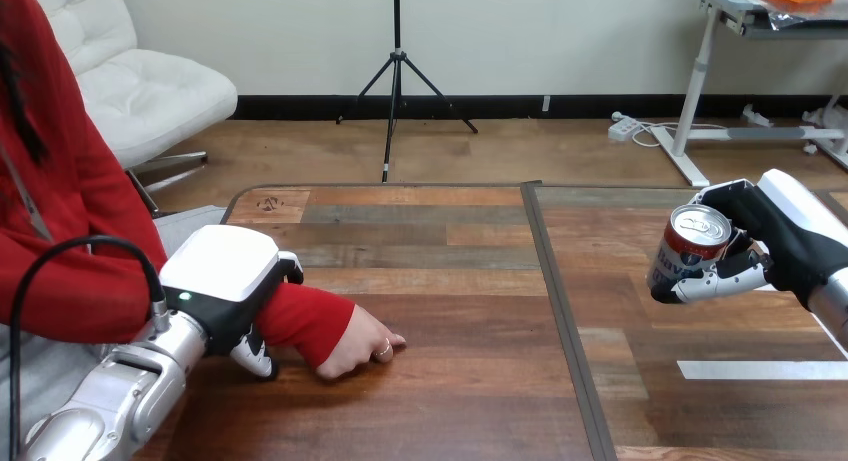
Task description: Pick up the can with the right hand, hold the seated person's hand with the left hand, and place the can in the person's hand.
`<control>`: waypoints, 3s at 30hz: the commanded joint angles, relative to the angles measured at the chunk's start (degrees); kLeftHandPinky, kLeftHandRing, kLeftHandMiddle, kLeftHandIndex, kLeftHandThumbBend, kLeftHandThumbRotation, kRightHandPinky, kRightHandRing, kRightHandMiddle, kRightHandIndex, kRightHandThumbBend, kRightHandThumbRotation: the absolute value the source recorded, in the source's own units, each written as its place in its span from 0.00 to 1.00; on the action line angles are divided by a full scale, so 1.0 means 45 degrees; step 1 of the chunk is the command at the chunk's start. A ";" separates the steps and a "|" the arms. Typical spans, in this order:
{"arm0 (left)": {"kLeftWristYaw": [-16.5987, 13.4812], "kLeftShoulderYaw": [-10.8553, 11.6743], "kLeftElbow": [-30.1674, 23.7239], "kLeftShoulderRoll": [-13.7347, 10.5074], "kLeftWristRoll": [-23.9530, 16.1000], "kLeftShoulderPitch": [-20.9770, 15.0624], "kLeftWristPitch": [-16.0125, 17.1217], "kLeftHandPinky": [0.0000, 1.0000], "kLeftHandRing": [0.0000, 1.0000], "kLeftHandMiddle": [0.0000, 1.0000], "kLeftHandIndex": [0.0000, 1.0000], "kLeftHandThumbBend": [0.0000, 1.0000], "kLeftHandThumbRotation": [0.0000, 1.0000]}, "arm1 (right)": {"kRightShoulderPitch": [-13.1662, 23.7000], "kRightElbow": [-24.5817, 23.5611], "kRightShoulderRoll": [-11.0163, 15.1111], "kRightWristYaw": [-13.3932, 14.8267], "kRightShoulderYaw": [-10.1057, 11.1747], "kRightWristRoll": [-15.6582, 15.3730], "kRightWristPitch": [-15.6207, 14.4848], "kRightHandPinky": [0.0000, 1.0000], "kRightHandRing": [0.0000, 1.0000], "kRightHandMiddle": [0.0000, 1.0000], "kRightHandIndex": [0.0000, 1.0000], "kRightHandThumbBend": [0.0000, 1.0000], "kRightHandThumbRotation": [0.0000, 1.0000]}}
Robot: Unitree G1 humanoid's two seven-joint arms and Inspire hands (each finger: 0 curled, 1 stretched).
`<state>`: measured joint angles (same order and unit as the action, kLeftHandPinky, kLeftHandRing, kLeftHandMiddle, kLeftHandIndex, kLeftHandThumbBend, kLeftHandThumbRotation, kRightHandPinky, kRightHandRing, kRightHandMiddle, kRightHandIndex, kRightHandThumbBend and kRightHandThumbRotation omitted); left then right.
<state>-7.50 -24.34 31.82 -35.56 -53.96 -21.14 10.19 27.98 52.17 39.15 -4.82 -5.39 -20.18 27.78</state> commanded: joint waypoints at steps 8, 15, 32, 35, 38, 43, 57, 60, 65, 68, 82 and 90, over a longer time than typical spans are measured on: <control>-0.0090 -0.0786 0.0752 0.0597 -0.0384 -0.0634 -0.0034 0.42 0.52 0.57 0.58 0.93 0.01 | 0.1221 -0.0786 0.0507 0.0581 0.0424 -0.0026 0.0156 0.36 0.39 0.44 0.47 0.79 0.00; 0.0076 -0.0890 0.0811 0.0598 -0.0323 -0.0713 -0.0118 0.40 0.50 0.54 0.55 0.92 0.00 | 0.1186 -0.0858 0.0520 0.0635 0.0437 -0.0061 0.0141 0.35 0.38 0.43 0.47 0.79 0.00; 0.1090 -0.0846 0.1004 0.0764 0.0043 -0.0869 -0.0441 0.35 0.42 0.46 0.47 0.85 0.00 | 0.1068 -0.1031 0.0523 0.0689 0.0503 -0.0008 0.0120 0.33 0.37 0.43 0.47 0.79 0.00; 0.1180 -0.0792 0.1012 0.0819 0.0159 -0.0851 -0.0528 0.33 0.40 0.43 0.45 0.84 0.00 | 0.1045 -0.1074 0.0527 0.0653 0.0514 0.0010 0.0070 0.33 0.37 0.43 0.47 0.79 0.00; 0.1293 -0.0726 0.1065 0.0890 0.0326 -0.0856 -0.0579 0.30 0.37 0.41 0.43 0.83 0.00 | 0.1038 -0.1102 0.0539 0.0610 0.0507 0.0004 0.0025 0.34 0.37 0.43 0.47 0.79 0.00; 0.1310 -0.0669 0.1135 0.0961 0.0540 -0.0858 -0.0596 0.26 0.35 0.39 0.40 0.81 0.00 | 0.1015 -0.1142 0.0533 0.0594 0.0523 0.0016 -0.0027 0.35 0.38 0.43 0.47 0.78 0.00; 0.0886 -0.0459 0.1142 0.1092 0.1046 -0.0761 -0.0530 0.20 0.29 0.34 0.35 0.80 0.00 | 0.1028 -0.1117 0.0470 0.0463 0.0577 0.0043 -0.0064 0.38 0.40 0.44 0.47 0.78 0.00; 0.0794 -0.0347 0.1003 0.1105 0.1268 -0.0705 -0.0492 0.19 0.28 0.33 0.34 0.79 0.00 | 0.1062 -0.1026 0.0443 0.0442 0.0585 0.0073 0.0022 0.38 0.40 0.45 0.47 0.78 0.00; 0.0633 -0.0110 0.0644 0.1116 0.1705 -0.0570 -0.0417 0.20 0.28 0.33 0.34 0.79 0.00 | 0.1118 -0.0891 0.0344 0.0259 0.0639 0.0282 0.0121 0.38 0.41 0.45 0.47 0.78 0.00; 0.0579 -0.0035 0.0384 0.1101 0.1874 -0.0507 -0.0472 0.21 0.29 0.34 0.34 0.78 0.00 | 0.1160 -0.0848 0.0302 0.0220 0.0622 0.0332 0.0065 0.38 0.40 0.45 0.47 0.77 0.00; -0.0022 0.0622 -0.0823 0.1226 0.2599 -0.0214 -0.0352 0.21 0.29 0.34 0.35 0.78 0.00 | 0.1432 -0.0625 0.0052 0.0494 0.0412 0.0108 0.0094 0.37 0.40 0.44 0.46 0.79 0.00; -0.0328 0.0978 -0.1597 0.1281 0.2812 -0.0090 -0.0306 0.20 0.29 0.34 0.35 0.79 0.00 | 0.1556 -0.0661 -0.0131 0.0435 0.0326 0.0042 -0.0271 0.38 0.41 0.44 0.47 0.78 0.00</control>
<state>-6.63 -21.63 29.84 -32.06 -43.01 -19.91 7.61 28.16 50.03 39.03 -3.91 -4.58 -20.43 26.95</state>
